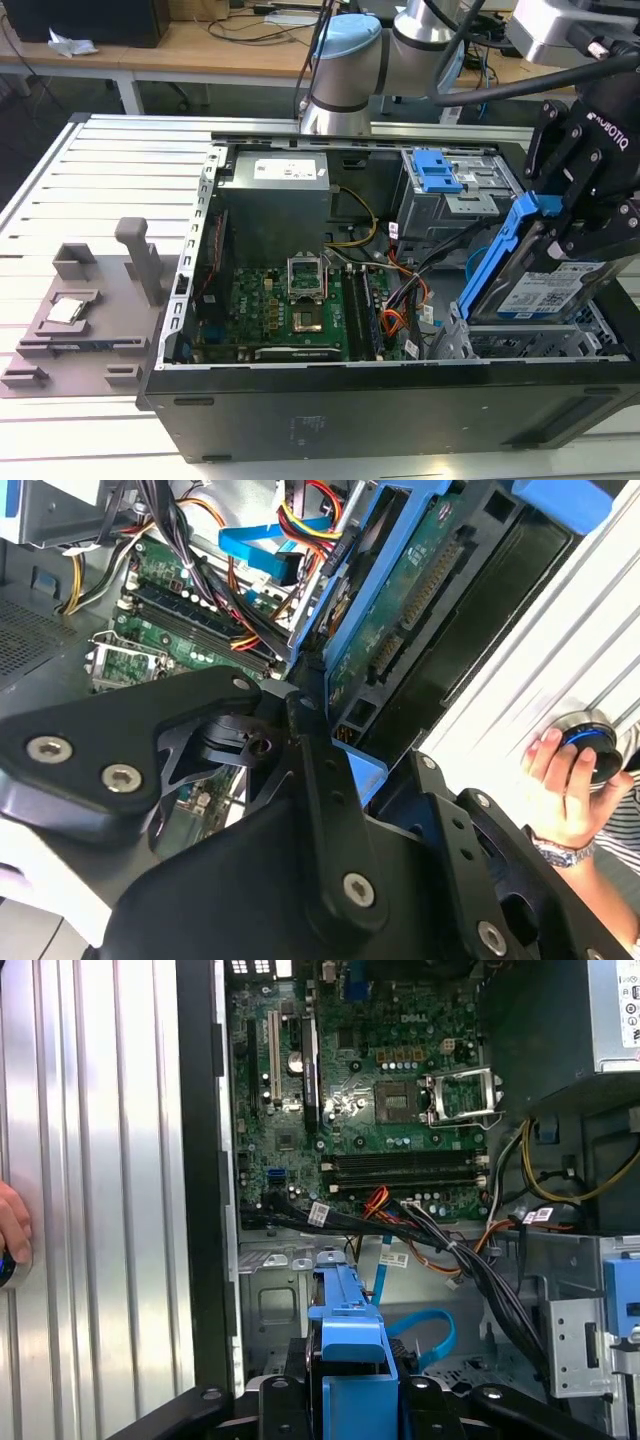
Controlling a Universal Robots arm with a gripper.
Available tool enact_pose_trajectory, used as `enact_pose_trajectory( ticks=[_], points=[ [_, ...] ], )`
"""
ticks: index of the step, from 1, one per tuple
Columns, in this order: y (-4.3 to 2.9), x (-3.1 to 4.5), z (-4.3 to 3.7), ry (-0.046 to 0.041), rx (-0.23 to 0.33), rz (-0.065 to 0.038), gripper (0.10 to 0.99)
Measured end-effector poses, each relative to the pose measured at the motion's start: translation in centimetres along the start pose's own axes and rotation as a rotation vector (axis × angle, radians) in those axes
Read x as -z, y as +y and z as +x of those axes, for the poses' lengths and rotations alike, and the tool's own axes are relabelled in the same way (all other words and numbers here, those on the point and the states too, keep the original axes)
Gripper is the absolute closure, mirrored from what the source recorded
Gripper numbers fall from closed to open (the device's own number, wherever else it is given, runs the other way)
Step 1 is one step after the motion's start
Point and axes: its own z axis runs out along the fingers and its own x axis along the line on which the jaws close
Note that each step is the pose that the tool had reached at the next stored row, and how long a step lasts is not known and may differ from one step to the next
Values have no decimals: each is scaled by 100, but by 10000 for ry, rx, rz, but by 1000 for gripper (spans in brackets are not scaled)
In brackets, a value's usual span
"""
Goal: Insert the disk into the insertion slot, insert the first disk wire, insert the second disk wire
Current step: 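Insert the disk into the insertion slot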
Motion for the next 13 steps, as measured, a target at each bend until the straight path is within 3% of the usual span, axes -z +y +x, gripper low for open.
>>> enact_pose_trajectory(
  ticks=[13],
  points=[
    [-3, -82, 1, 0, 0, 0, 718]
  ],
)
